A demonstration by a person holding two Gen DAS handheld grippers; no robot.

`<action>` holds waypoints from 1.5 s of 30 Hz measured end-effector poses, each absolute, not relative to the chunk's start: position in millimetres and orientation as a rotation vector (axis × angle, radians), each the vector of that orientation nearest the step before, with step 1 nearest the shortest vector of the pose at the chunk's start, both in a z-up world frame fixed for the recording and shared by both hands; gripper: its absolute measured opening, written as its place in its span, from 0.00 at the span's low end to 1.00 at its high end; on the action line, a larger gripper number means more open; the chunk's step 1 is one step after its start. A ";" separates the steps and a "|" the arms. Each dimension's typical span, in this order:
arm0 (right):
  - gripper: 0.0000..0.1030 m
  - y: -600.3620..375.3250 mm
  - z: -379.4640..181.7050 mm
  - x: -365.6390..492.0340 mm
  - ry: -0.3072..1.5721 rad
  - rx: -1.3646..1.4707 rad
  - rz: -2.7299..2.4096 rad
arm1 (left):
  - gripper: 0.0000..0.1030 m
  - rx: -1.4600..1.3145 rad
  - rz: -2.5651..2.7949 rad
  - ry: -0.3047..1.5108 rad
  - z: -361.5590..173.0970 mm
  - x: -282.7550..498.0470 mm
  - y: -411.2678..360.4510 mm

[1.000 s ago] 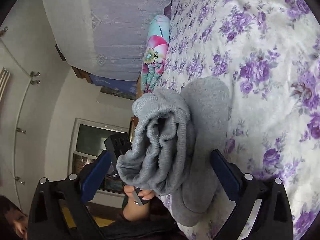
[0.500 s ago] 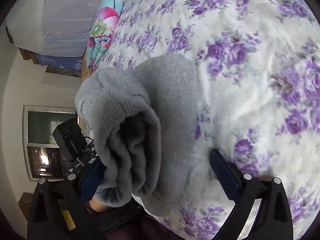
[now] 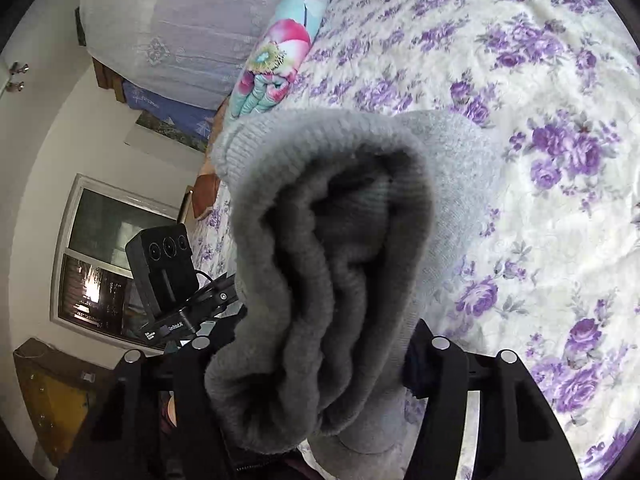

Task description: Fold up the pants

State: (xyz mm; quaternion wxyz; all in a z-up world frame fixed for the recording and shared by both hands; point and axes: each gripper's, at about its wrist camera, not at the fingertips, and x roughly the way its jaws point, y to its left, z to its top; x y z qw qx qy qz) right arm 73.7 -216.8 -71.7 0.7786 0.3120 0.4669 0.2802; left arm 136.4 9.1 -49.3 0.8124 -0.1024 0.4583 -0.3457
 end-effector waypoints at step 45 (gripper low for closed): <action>0.97 -253.1 134.0 -122.9 0.288 0.140 0.203 | 0.95 -0.023 -0.410 0.447 184.7 -45.5 -7.9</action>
